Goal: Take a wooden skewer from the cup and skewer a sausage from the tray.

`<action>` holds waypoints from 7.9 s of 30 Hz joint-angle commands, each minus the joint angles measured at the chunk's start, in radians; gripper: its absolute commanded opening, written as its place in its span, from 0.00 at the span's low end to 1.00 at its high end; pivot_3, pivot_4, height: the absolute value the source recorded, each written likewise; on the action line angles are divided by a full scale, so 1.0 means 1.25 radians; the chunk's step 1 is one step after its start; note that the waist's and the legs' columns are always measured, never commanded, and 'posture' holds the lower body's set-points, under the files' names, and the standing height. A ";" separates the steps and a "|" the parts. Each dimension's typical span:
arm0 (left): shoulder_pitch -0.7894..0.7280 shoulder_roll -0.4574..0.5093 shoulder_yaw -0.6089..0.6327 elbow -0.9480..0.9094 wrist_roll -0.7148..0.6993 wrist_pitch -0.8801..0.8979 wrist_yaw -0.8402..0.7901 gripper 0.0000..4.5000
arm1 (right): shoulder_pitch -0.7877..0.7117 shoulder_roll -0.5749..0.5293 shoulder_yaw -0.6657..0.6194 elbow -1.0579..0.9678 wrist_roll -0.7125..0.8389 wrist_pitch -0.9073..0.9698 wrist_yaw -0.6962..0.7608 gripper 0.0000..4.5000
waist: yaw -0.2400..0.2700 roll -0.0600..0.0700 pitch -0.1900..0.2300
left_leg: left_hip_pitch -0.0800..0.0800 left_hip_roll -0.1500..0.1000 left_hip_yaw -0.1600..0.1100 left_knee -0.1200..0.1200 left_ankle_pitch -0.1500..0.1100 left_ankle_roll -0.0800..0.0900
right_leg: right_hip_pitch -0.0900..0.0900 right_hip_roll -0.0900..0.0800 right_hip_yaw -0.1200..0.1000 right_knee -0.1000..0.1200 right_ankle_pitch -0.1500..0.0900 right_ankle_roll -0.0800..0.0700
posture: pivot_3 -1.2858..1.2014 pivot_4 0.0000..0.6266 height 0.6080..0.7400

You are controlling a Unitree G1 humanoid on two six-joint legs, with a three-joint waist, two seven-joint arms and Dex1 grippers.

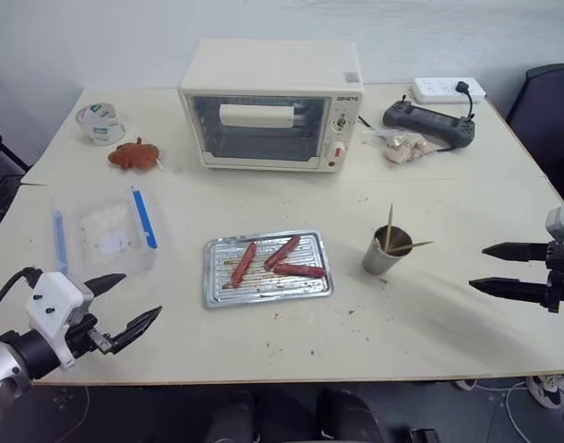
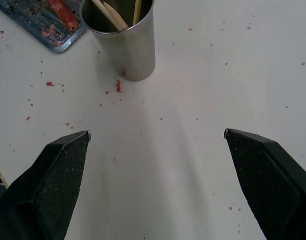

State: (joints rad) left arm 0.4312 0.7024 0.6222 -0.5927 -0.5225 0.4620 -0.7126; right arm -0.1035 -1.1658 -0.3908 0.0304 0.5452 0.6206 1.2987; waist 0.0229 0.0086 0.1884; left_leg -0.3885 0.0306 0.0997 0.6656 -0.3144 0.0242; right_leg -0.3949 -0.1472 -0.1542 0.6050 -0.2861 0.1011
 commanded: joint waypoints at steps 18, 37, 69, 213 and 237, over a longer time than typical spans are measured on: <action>-0.056 -0.020 -0.044 0.000 0.031 0.002 0.050 1.00 | 0.045 0.123 -0.019 -0.087 0.010 -0.013 -0.123 0.99 | 0.000 0.000 0.000 | 0.000 0.000 0.002 0.001 0.001 -0.002 | 0.000 0.000 0.001 0.001 0.000 0.000 | 0.52 0.24 1.00; -0.268 -0.042 -0.172 -0.075 -0.131 0.122 0.105 1.00 | 0.088 0.350 -0.145 -0.330 0.257 0.117 -0.390 0.99 | 0.003 -0.001 0.000 | 0.001 0.000 0.002 0.001 0.002 -0.002 | -0.001 0.001 0.010 0.004 0.000 0.001 | 0.52 0.24 1.00; -0.410 -0.044 -0.323 -0.058 -0.099 0.121 0.120 1.00 | -0.013 0.458 -0.022 -0.306 0.241 0.042 -0.521 0.01 | 0.000 -0.002 -0.001 | 0.002 0.000 0.009 0.001 0.002 -0.002 | -0.004 0.005 0.015 0.004 0.001 0.002 | 0.52 0.24 1.00; -0.475 0.054 -0.187 -0.011 -0.171 0.139 0.092 0.00 | -0.515 0.499 0.777 -0.185 -0.281 0.117 -0.465 0.58 | -0.022 -0.006 0.000 | -0.013 0.000 0.016 0.012 -0.001 0.002 | -0.020 0.002 0.018 0.012 0.004 0.007 | 0.52 0.24 1.00; -0.502 0.041 -0.213 0.013 -0.149 0.114 0.082 0.00 | -0.504 0.519 0.745 -0.192 -0.333 0.126 -0.414 0.27 | -0.022 -0.006 0.000 | -0.013 0.000 0.016 0.013 -0.001 0.002 | -0.020 0.002 0.018 0.012 0.004 0.007 | 0.52 0.24 1.00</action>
State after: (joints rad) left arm -0.1859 0.7557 0.3499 -0.5722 -0.7061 0.6272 -0.6053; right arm -0.7373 -0.5250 0.5713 -0.1897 0.1362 0.7835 0.7761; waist -0.0049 0.0011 0.1879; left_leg -0.4050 0.0300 0.1200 0.6813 -0.3153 0.0272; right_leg -0.4200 -0.1441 -0.1321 0.6200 -0.2808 0.1096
